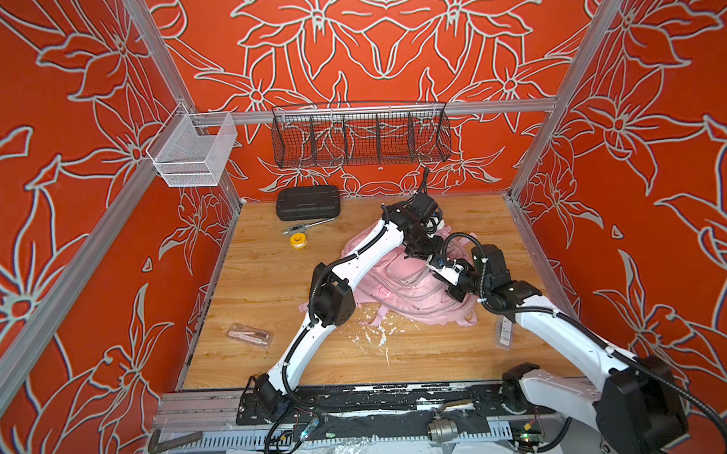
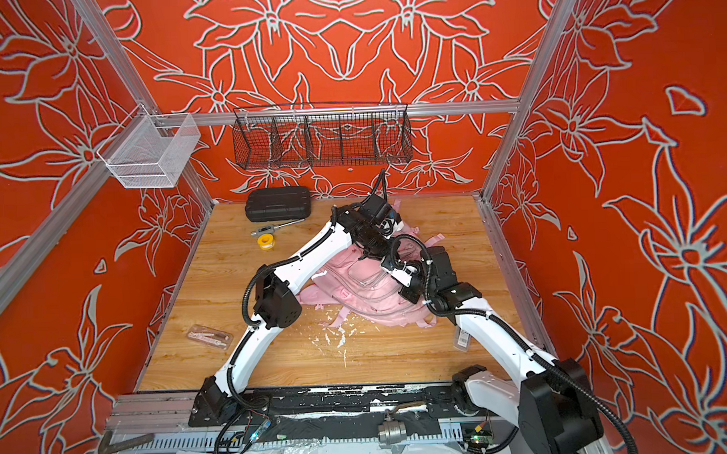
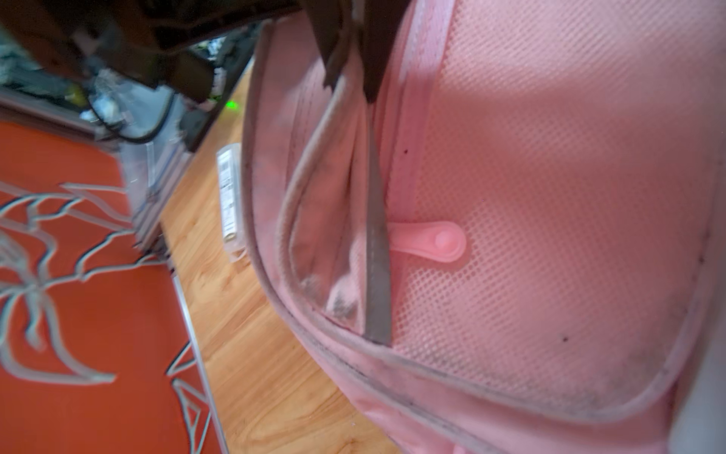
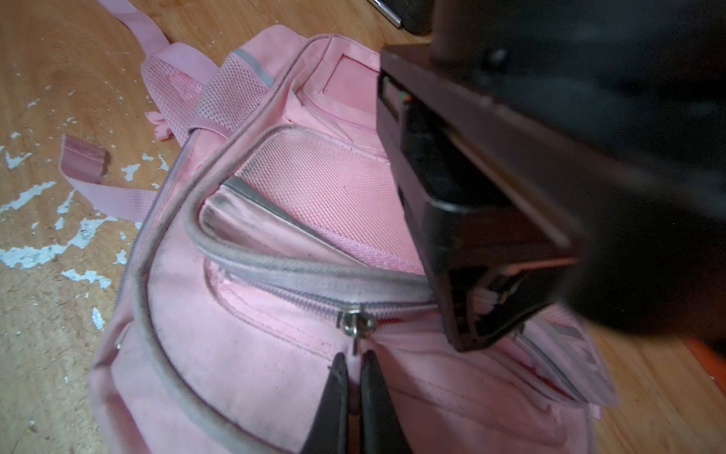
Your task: Pack the student bag
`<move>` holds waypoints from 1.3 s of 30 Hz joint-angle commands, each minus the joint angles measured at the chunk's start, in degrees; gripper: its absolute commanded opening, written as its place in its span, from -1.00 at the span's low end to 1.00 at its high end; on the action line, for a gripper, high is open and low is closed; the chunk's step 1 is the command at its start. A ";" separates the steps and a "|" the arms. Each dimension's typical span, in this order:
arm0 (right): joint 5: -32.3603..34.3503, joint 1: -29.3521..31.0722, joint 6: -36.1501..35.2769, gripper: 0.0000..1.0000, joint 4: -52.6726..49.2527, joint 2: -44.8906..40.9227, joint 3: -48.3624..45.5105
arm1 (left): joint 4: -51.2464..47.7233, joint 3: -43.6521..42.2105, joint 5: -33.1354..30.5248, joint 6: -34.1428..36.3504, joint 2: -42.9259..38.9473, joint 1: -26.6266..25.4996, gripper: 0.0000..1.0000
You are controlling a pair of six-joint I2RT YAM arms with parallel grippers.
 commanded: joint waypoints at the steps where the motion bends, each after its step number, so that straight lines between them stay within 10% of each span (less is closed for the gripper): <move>1: 3.17 0.00 -0.17 -1.00 -1.86 -2.59 1.94 | 7.74 -2.64 6.36 -12.44 -2.20 1.20 -1.00; 12: 1.16 0.99 0.76 -1.00 -9.16 -5.91 4.93 | 31.59 -1.68 0.65 -36.83 -5.07 2.59 -1.00; 39: 7.01 10.62 16.73 -1.00 11.99 4.41 0.60 | 40.05 -2.69 -1.51 -46.11 -4.51 2.65 -1.00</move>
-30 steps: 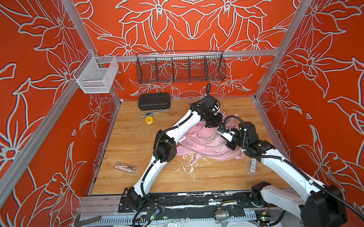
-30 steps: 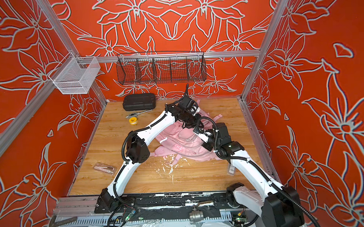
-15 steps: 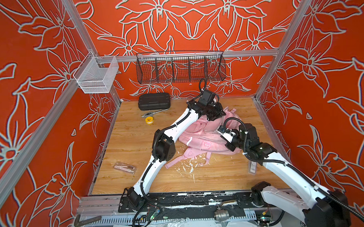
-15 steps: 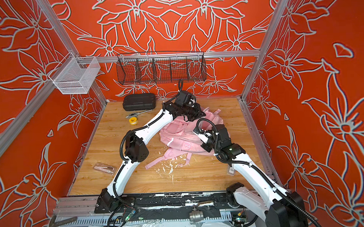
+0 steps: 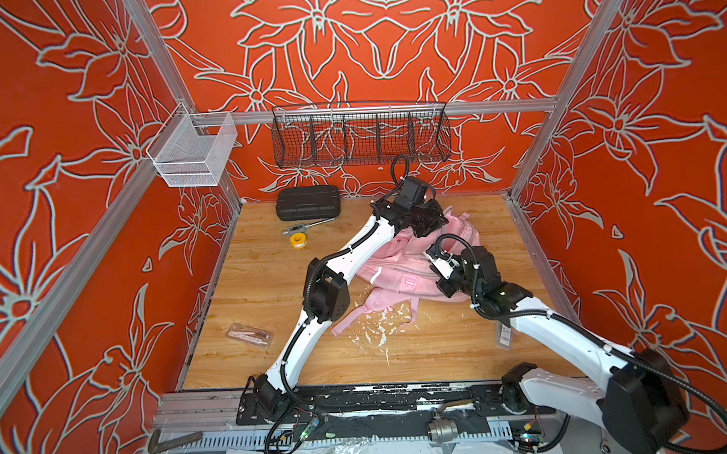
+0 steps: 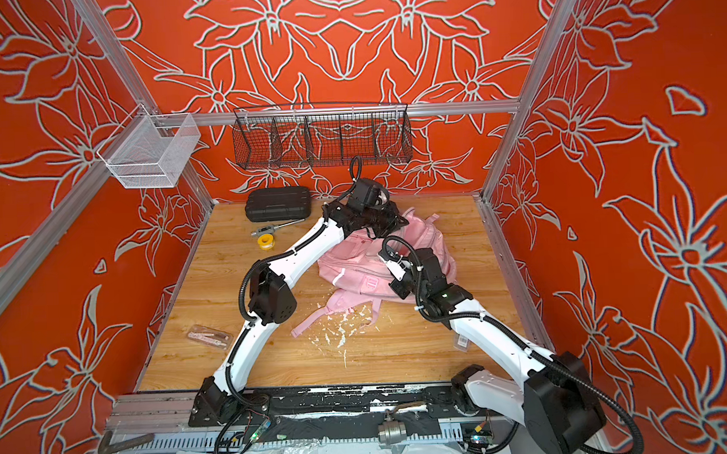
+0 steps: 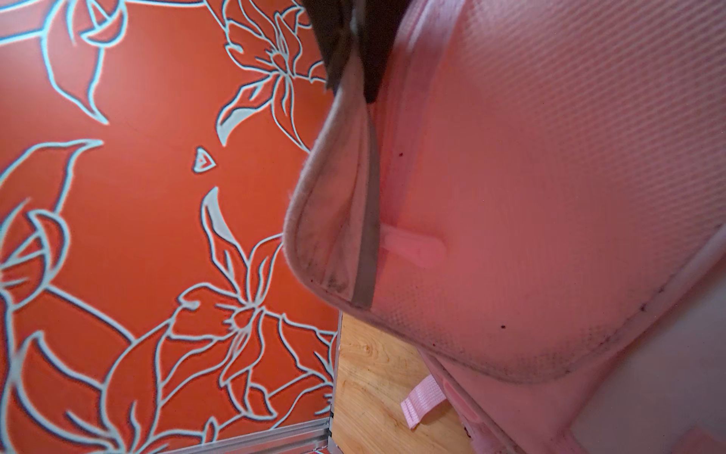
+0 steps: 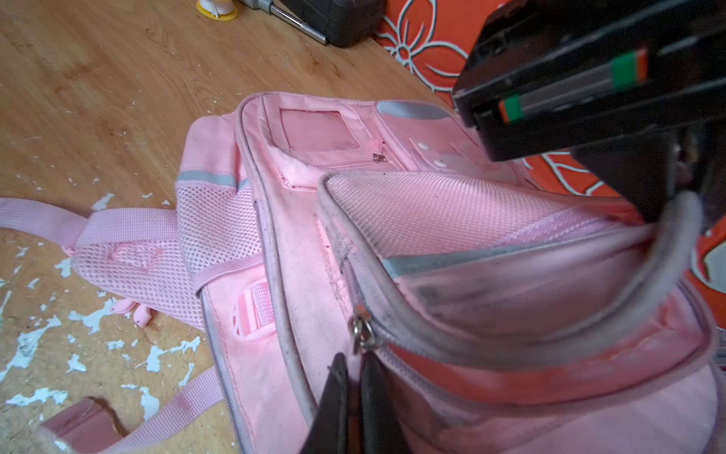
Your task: Pack the student bag
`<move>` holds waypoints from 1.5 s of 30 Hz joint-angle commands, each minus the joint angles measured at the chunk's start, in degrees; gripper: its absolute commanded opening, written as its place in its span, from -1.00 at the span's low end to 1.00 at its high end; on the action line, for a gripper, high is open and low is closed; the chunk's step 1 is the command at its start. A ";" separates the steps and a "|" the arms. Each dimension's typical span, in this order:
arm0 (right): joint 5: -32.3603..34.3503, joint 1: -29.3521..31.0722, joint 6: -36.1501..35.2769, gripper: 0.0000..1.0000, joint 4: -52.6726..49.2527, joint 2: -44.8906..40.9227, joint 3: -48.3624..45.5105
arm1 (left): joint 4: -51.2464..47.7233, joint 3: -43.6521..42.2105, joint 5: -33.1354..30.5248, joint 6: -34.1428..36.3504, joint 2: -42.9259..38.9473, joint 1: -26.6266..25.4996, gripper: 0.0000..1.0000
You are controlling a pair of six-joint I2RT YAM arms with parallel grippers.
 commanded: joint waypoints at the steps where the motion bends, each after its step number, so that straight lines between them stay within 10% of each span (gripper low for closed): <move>1: -6.23 3.01 -0.25 -1.00 3.44 1.74 0.91 | 11.50 -0.44 1.11 -2.19 -3.77 -0.14 -1.00; 24: -17.42 3.57 -3.40 -1.00 -2.56 5.56 3.71 | 8.55 7.95 -6.42 -2.30 -2.59 -0.31 -1.00; 35: -34.25 -13.91 -8.18 -1.00 -8.80 -3.65 2.86 | 8.84 -16.64 -11.92 -1.57 -19.57 2.23 -1.00; 45: -26.92 -19.35 -6.99 -1.00 -13.26 -2.86 8.64 | 7.62 -18.11 -8.98 -2.81 -18.97 2.78 -1.00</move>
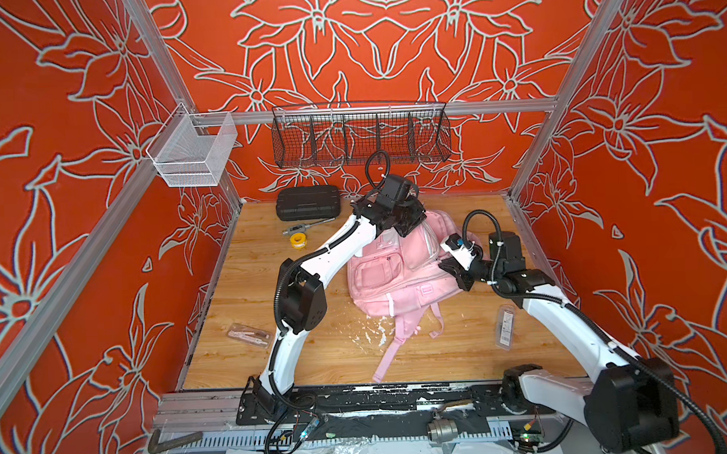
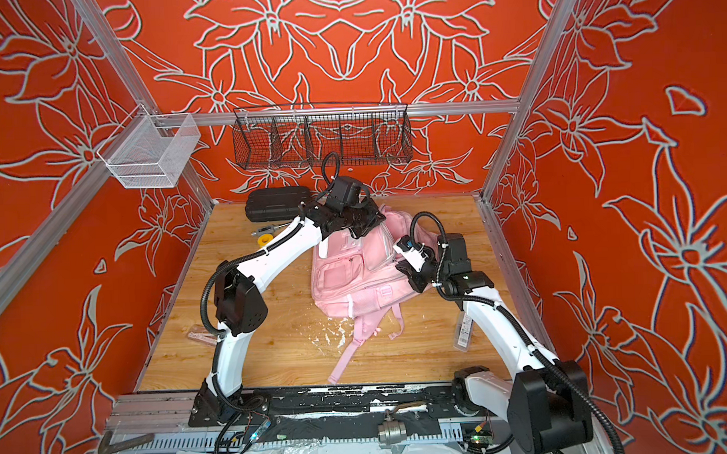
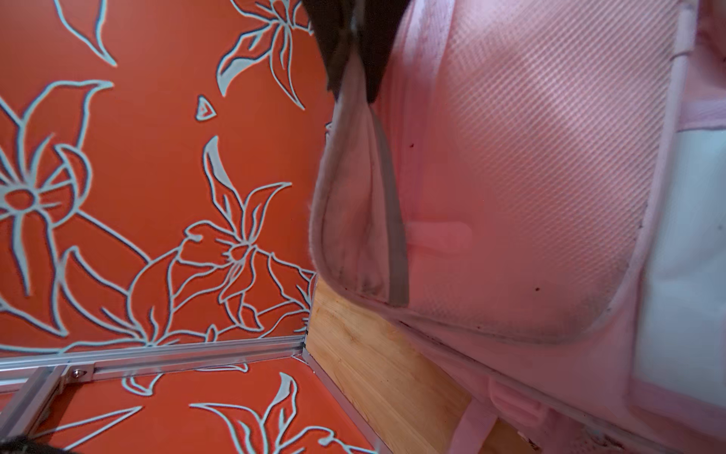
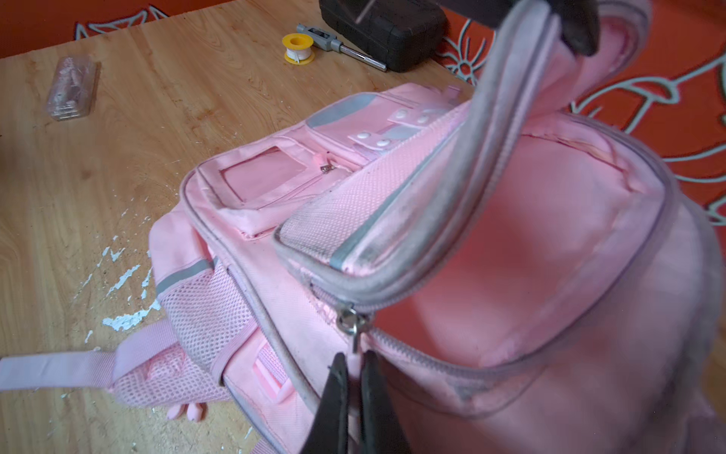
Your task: Pack the student bag
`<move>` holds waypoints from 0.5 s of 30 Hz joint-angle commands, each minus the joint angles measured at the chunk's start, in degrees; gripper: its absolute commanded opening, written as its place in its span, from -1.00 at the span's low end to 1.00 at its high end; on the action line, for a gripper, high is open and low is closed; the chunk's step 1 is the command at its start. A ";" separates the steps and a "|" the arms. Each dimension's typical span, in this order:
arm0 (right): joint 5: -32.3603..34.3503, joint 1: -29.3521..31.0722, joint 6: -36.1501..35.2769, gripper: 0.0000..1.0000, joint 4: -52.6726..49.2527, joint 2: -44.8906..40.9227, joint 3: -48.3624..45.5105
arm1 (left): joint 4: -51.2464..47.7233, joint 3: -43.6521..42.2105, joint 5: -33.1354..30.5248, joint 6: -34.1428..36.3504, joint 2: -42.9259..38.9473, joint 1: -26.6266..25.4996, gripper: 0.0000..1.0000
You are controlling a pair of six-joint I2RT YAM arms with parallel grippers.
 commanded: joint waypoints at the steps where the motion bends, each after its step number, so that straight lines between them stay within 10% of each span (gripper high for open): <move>1: 2.45 -1.17 0.60 -1.00 1.30 -2.93 1.43 | 3.84 4.57 2.16 0.69 -0.75 0.41 -1.00; 11: -0.04 -1.66 -1.31 -1.00 1.44 -4.66 1.46 | -0.80 11.10 8.60 4.51 5.21 0.59 -0.95; 15: 0.43 -1.66 -0.77 -1.00 1.77 -4.83 0.30 | -3.42 16.43 9.17 10.12 7.94 0.38 -0.02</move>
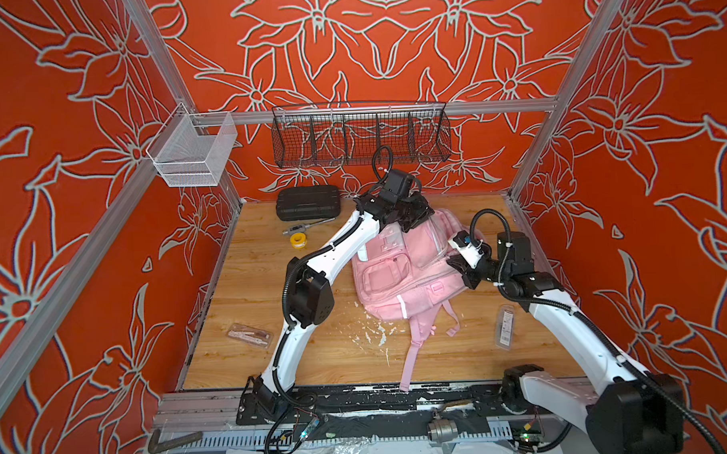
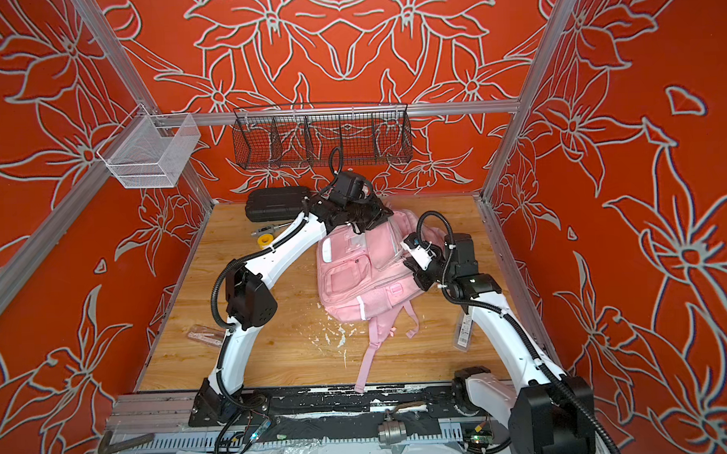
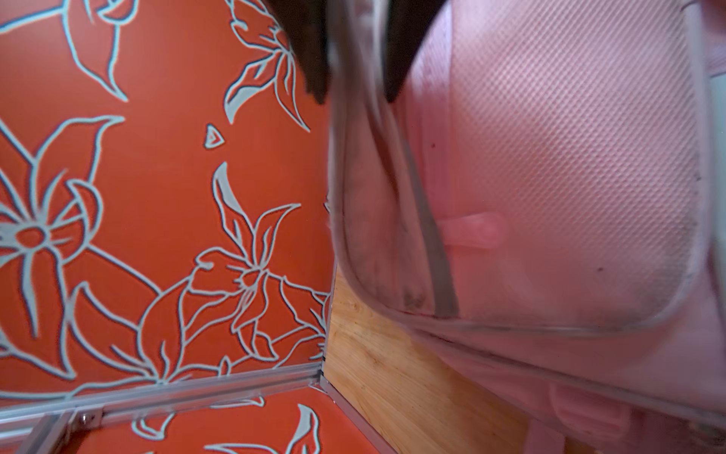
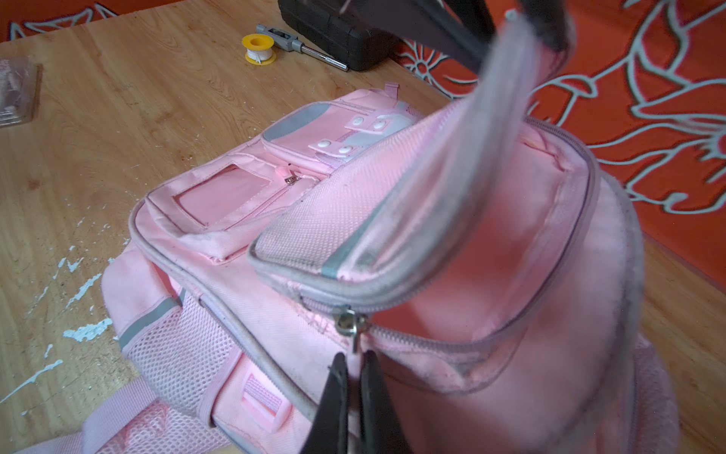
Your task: Pack the student bag
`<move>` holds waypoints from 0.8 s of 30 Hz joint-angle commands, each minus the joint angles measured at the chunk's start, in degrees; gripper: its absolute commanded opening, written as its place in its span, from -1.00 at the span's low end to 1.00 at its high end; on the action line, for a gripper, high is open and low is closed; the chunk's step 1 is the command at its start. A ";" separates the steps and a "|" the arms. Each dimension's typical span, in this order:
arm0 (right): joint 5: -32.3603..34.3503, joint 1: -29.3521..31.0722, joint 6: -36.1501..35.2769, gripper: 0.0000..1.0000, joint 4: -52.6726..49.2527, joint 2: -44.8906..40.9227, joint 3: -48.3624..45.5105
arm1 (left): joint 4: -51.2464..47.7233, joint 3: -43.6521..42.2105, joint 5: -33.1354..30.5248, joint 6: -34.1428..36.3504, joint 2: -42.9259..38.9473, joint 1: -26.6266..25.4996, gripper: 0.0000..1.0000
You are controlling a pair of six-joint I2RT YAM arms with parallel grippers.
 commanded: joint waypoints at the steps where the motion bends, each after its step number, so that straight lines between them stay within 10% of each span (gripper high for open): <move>1: -2.61 -0.30 -1.43 -1.00 3.24 -1.71 0.16 | 0.25 4.88 2.65 7.76 0.55 0.20 0.04; 7: -1.04 -0.44 0.72 -1.00 4.14 -1.10 -0.17 | -5.34 2.71 -0.71 32.99 -5.02 0.15 0.25; 12: -3.45 -0.65 4.32 -1.00 6.19 -1.04 -0.88 | -5.38 -18.27 -0.02 57.94 -16.84 -0.29 0.16; 18: -5.59 -0.63 6.52 -1.00 6.10 -0.95 -1.27 | 12.96 -46.02 6.24 73.92 -31.29 -0.70 0.09; 24: -6.55 -0.64 6.60 -1.00 3.93 -1.45 -0.44 | 17.43 -53.65 4.65 89.01 -33.62 -5.77 0.05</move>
